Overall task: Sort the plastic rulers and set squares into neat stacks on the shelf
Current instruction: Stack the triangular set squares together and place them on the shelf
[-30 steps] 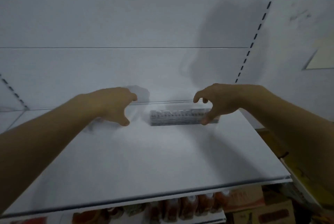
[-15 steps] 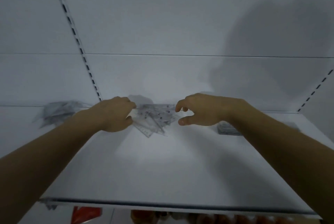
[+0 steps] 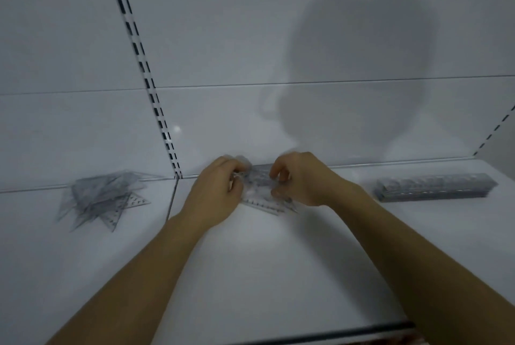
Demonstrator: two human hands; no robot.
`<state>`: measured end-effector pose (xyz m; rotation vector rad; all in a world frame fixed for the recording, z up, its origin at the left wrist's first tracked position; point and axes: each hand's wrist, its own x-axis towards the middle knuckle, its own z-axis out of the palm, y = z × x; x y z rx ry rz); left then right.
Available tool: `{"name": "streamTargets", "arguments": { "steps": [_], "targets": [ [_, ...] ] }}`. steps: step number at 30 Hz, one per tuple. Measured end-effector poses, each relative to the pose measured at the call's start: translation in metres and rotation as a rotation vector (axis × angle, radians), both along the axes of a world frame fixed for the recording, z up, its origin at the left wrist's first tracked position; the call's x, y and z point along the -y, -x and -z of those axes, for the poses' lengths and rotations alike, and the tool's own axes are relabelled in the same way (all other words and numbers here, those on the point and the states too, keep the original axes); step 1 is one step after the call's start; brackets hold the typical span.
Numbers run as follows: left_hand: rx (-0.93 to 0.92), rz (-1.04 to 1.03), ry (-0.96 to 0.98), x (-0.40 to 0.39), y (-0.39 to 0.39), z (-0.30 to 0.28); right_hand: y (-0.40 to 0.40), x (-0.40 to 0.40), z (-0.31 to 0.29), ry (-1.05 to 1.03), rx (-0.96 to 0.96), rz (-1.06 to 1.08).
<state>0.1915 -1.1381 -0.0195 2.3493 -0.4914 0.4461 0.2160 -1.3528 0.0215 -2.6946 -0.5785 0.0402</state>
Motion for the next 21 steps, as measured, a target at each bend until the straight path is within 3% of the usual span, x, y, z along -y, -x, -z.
{"name": "streamTargets", "arguments": {
  "steps": [7,13,18,21],
  "targets": [
    [-0.009,-0.015,0.112,-0.002,0.004,0.003,0.003,0.012,0.013,-0.277,0.054,0.047],
    [-0.023,-0.032,0.333,0.001,0.006,-0.005,0.012,0.013,0.001,-0.530,0.056,0.023],
    [-0.284,0.226,0.632,0.008,0.013,-0.017,0.019,0.002,0.007,-0.645,-0.034,-0.149],
    [-0.365,0.274,0.669,0.017,0.017,-0.022,0.021,-0.005,0.012,-0.724,-0.046,-0.130]
  ]
}}
